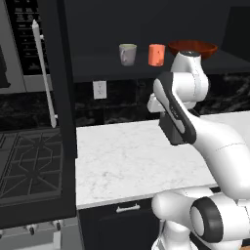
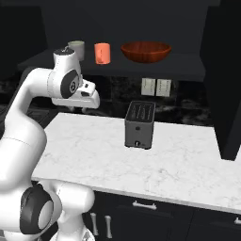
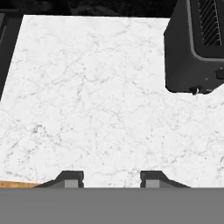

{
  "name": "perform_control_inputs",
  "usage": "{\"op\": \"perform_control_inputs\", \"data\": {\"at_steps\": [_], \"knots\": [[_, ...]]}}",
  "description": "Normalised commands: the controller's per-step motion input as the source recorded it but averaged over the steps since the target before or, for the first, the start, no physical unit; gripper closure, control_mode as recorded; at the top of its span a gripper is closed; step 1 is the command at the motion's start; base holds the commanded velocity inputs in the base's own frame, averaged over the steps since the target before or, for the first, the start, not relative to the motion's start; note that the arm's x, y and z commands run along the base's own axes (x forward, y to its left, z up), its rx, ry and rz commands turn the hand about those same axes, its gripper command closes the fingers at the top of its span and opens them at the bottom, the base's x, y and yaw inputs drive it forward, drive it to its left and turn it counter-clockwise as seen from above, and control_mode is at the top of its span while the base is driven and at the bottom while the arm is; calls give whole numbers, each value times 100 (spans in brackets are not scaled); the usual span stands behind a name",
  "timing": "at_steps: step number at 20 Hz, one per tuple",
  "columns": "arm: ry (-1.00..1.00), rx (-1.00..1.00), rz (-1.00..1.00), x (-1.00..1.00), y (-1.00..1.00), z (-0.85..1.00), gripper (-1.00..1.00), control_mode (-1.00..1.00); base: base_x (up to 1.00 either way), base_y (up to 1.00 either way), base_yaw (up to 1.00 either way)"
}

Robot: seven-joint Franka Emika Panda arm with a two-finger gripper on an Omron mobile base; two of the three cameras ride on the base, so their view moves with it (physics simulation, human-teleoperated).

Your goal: Gather all objects into one cabinet and sort the glasses and bowls to opposite sides.

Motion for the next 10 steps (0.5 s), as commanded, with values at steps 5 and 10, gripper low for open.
{"op": "perform_control_inputs", "data": {"at_steps": [5,10], "knots": [[0,0,0,-4,0,0,-100,100,-38,-6,0],[0,0,0,0,0,0,-100,100,-99,-21,0]]}}
